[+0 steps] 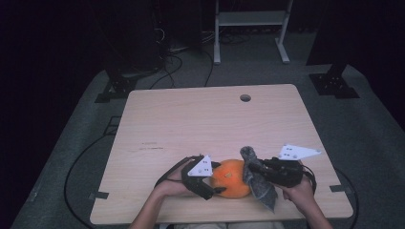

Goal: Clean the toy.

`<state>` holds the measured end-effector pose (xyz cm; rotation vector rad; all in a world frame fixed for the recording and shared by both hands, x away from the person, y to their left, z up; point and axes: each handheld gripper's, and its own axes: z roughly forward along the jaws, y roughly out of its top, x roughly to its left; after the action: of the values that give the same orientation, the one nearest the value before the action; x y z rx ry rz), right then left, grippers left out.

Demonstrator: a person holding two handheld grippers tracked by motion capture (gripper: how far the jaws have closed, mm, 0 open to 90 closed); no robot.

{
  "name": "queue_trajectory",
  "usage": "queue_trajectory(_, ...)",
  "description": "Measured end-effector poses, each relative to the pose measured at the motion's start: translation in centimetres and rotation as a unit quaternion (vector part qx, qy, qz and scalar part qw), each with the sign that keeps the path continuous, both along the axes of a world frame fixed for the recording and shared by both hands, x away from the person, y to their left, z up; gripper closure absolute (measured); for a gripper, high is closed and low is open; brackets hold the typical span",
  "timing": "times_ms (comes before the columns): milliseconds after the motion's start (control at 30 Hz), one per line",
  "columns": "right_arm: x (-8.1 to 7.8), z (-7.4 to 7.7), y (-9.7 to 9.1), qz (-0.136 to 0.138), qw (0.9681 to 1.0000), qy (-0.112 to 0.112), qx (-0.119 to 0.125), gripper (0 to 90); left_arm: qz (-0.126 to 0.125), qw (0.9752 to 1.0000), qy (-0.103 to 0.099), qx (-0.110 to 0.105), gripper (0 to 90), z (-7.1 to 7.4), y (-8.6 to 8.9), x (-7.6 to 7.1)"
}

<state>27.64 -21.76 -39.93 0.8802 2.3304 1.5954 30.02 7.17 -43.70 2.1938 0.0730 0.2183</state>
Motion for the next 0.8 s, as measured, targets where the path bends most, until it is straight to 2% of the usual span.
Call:
queue_trajectory(67,0.5,-0.9,0.4,-0.01,0.9996,0.009,-0.026,74.4,-0.005,0.9999,-0.007,0.006,20.8,0.0,-0.2,-0.2)
queue_trajectory(100,0.8,-1.4,0.4,-0.015,0.9993,0.014,-0.031,74.3,-0.004,0.9999,-0.008,0.006,21.2,0.1,-0.3,-0.2)
queue_trajectory(167,1.2,-1.7,-0.2,-0.028,0.9987,0.022,-0.036,74.2,-0.003,1.0,-0.007,0.005,21.5,0.1,-0.3,-0.2)
queue_trajectory(233,1.4,-2.1,-0.9,-0.05,0.9965,0.026,-0.062,74.2,-0.004,1.0,-0.005,0.002,21.4,0.1,-0.3,-0.2)
queue_trajectory(300,1.6,-2.6,-1.5,-0.052,0.9964,0.043,-0.052,74.4,-0.003,1.0,-0.006,0.001,20.9,0.0,-0.3,-0.2)
queue_trajectory(333,1.5,-2.6,-1.6,-0.052,0.9964,0.043,-0.051,74.4,-0.001,1.0,-0.007,0.002,20.1,0.0,-0.3,-0.2)
queue_trajectory(400,1.2,-2.1,-1.4,-0.049,0.9972,0.031,-0.047,74.5,0.015,0.9999,-0.004,0.008,15.3,0.0,-0.6,-0.1)
queue_trajectory(467,0.8,-1.6,-1.1,-0.032,0.999,0.02,-0.024,74.4,0.03,0.9992,0.02,0.014,6.6,-0.2,-0.9,0.3)
queue_trajectory(500,0.7,-1.4,-0.9,-0.025,0.9994,0.015,-0.019,74.4,0.029,0.9993,0.02,0.01,6.2,-0.4,-1.0,0.3)
queue_trajectory(600,0.7,-1.6,-0.6,-0.023,0.999,0.013,-0.035,74.2,0.02,0.9997,0.013,0.008,13.2,-0.3,-0.9,0.2)
queue_trajectory(667,1.0,-2.0,-1.0,-0.029,0.9988,0.024,-0.032,74.3,0.022,0.9997,0.011,0.005,19.2,-0.1,-0.9,0.1)
queue_trajectory(733,1.3,-2.3,-1.4,-0.038,0.9981,0.029,-0.038,74.2,0.025,0.9996,0.013,0.004,22.5,0.0,-0.8,0.2)
queue_trajectory(800,1.5,-2.7,-1.8,-0.05,0.9967,0.033,-0.055,74.3,0.029,0.9993,0.021,0.004,24.2,0.0,-0.7,0.3)
